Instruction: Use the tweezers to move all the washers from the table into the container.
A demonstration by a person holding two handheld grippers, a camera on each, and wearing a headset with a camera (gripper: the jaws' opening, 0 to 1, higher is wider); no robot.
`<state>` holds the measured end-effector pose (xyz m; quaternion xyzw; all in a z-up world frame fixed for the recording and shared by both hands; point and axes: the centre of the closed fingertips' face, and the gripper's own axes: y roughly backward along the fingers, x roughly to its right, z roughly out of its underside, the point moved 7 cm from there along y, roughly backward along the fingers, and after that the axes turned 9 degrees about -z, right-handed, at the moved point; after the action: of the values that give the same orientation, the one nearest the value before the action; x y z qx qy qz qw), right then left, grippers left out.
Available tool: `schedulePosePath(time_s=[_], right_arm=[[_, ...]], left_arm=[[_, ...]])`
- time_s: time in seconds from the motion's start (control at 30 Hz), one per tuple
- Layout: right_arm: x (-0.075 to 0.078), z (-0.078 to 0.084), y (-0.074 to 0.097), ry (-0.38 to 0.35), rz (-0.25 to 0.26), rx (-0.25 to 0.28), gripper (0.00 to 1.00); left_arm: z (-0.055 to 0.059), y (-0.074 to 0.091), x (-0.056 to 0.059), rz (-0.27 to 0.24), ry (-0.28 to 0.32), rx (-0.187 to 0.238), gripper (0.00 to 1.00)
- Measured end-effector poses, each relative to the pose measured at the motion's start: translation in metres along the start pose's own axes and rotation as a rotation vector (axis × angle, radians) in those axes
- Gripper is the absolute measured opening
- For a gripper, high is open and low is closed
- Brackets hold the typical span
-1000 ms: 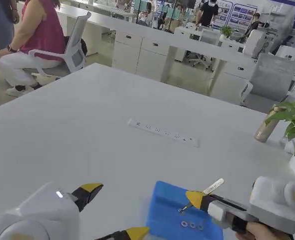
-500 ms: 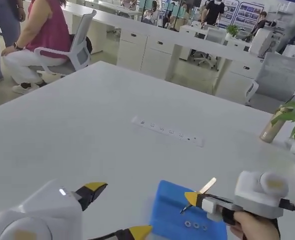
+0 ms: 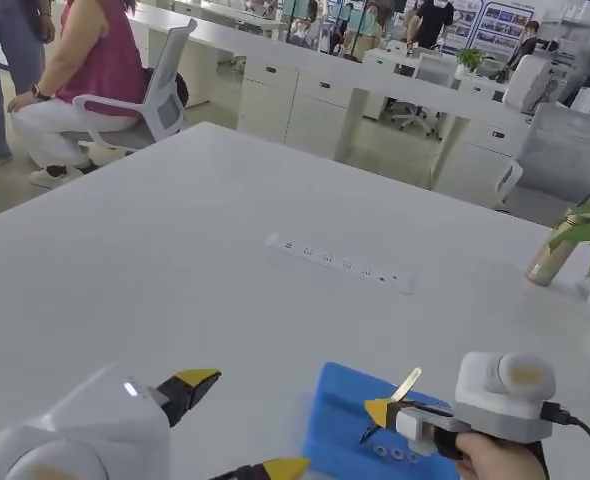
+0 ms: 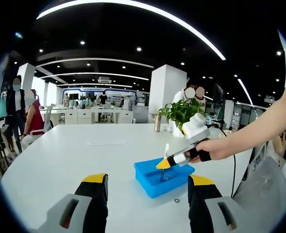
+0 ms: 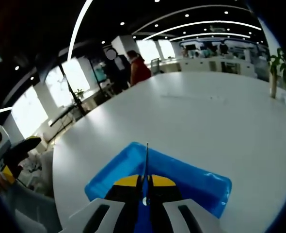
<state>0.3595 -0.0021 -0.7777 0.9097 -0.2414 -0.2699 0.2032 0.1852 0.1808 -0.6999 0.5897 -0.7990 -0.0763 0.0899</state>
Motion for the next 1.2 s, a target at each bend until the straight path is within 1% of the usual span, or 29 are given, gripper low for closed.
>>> schedulePosePath(time_s=[0.23, 0.4, 0.6, 0.63, 0.67, 0.73, 0.77, 0.8, 0.83, 0.9, 0.97, 1.03, 1.07, 1.1, 1.17, 1.2], right_arm=[[0.003, -0.002, 0.004, -0.008, 0.011, 0.023, 0.04], [0.000, 0.000, 0.013, -0.004, -0.005, 0.047, 0.04], [-0.011, -0.004, 0.035, -0.001, -0.036, 0.139, 0.04], [-0.014, -0.006, 0.040, -0.007, -0.038, 0.170, 0.04], [-0.016, -0.007, 0.043, -0.011, -0.042, 0.187, 0.04], [-0.020, -0.009, 0.049, -0.038, -0.049, 0.241, 0.04], [-0.024, -0.009, 0.053, -0.053, -0.067, 0.260, 0.04], [-0.025, -0.009, 0.056, -0.057, -0.070, 0.273, 0.04], [-0.026, -0.008, 0.057, -0.050, -0.074, 0.277, 0.04], [-0.034, -0.006, 0.059, -0.042, -0.099, 0.277, 0.04], [-0.043, -0.003, 0.060, -0.031, -0.130, 0.265, 0.04], [-0.050, 0.003, 0.059, 0.014, -0.159, 0.219, 0.04], [-0.055, 0.006, 0.058, 0.049, -0.171, 0.194, 0.04], [-0.059, 0.008, 0.057, 0.056, -0.188, 0.185, 0.04], [-0.070, 0.012, 0.053, 0.058, -0.238, 0.174, 0.04], [-0.071, 0.014, 0.052, 0.060, -0.247, 0.170, 0.04]], left_arm=[[0.001, 0.000, 0.001, 0.005, -0.006, -0.006, 0.67], [0.001, -0.001, 0.002, 0.009, -0.007, -0.008, 0.67], [0.001, -0.001, 0.002, 0.011, -0.009, -0.010, 0.67], [0.001, -0.001, 0.002, 0.013, -0.009, -0.011, 0.67], [0.001, -0.001, 0.002, 0.013, -0.010, -0.012, 0.67], [0.001, -0.001, 0.002, 0.013, -0.013, -0.015, 0.67], [0.001, -0.001, 0.002, 0.014, -0.012, -0.014, 0.67], [0.001, -0.001, 0.003, 0.014, -0.012, -0.014, 0.67], [0.001, -0.001, 0.002, 0.014, -0.012, -0.013, 0.67], [0.002, -0.001, 0.002, 0.014, -0.012, -0.015, 0.67], [0.001, -0.001, 0.003, 0.016, -0.012, -0.014, 0.67], [0.002, -0.001, 0.003, 0.015, -0.013, -0.015, 0.67], [0.002, -0.001, 0.003, 0.015, -0.013, -0.015, 0.67], [0.001, -0.001, 0.003, 0.017, -0.012, -0.014, 0.67], [0.002, -0.001, 0.003, 0.017, -0.013, -0.015, 0.67], [0.002, -0.001, 0.003, 0.017, -0.014, -0.015, 0.67]])
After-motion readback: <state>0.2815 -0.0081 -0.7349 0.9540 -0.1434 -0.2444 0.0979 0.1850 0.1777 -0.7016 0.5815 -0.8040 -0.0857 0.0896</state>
